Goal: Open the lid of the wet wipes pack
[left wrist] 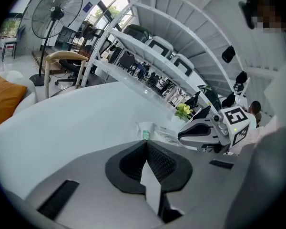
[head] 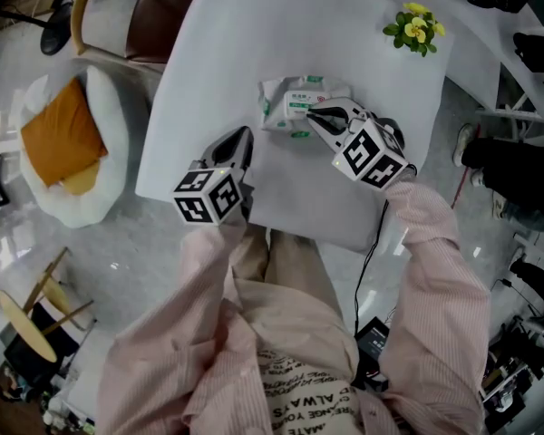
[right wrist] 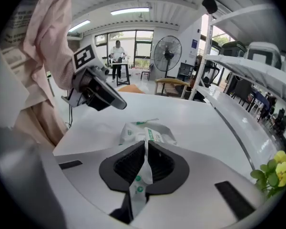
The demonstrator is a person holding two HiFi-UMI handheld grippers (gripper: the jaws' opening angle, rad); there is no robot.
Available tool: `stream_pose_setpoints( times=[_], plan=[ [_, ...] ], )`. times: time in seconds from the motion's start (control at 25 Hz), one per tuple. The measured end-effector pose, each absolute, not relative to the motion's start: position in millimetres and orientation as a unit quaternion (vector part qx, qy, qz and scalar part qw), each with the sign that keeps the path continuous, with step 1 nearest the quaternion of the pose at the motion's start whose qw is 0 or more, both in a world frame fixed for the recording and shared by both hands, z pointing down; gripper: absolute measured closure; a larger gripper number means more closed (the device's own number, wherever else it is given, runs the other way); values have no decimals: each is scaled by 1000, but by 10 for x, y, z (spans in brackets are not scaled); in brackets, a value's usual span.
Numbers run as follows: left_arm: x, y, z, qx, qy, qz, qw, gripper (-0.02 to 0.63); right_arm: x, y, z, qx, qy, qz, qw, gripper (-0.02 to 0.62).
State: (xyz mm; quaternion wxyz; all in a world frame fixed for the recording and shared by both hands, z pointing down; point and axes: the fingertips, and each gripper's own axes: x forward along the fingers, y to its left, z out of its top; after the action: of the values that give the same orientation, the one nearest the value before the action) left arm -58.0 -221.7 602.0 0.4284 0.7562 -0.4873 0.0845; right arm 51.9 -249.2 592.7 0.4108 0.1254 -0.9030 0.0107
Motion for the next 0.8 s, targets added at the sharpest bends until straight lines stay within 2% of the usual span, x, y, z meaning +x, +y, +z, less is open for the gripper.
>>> stream_pose_setpoints(
  times=[0.8],
  plan=[
    [-525, -2391, 5882, 762, -485, 79, 422, 606, 537, -2933, 5704, 180, -908, 38, 377, 580]
  ],
)
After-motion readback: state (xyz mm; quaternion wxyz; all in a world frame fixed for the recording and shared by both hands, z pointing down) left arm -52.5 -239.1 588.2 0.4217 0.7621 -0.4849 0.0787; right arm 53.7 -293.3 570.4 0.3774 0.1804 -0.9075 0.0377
